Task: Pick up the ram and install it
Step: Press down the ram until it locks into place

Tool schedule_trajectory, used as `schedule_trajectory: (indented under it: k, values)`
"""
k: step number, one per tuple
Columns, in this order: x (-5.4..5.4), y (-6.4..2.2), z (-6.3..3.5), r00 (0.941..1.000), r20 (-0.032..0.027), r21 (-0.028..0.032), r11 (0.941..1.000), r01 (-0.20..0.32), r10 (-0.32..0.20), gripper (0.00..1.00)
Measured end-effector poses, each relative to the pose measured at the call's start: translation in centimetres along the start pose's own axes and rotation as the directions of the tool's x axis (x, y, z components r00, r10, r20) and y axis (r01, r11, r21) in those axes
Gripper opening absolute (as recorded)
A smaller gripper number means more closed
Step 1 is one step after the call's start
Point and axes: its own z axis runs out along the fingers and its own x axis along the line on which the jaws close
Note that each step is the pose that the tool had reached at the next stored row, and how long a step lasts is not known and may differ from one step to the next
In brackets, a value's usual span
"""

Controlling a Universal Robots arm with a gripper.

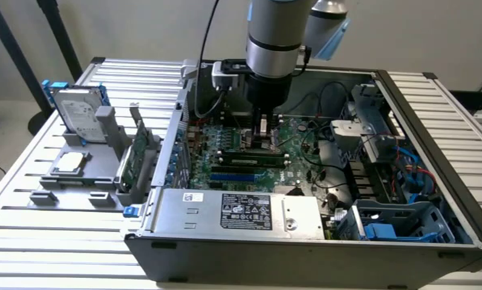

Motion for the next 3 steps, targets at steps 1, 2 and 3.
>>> schedule_trajectory:
  k: [1, 2, 3]
  values:
    - [0.0, 0.0, 0.0, 1.0, 0.0, 0.0, 1.0, 0.0, 0.0, 0.11]
    - [0.0, 0.0, 0.0, 1.0, 0.0, 0.0, 1.0, 0.0, 0.0, 0.11]
    - [0.0, 0.0, 0.0, 1.0, 0.0, 0.0, 1.0, 0.0, 0.0, 0.11]
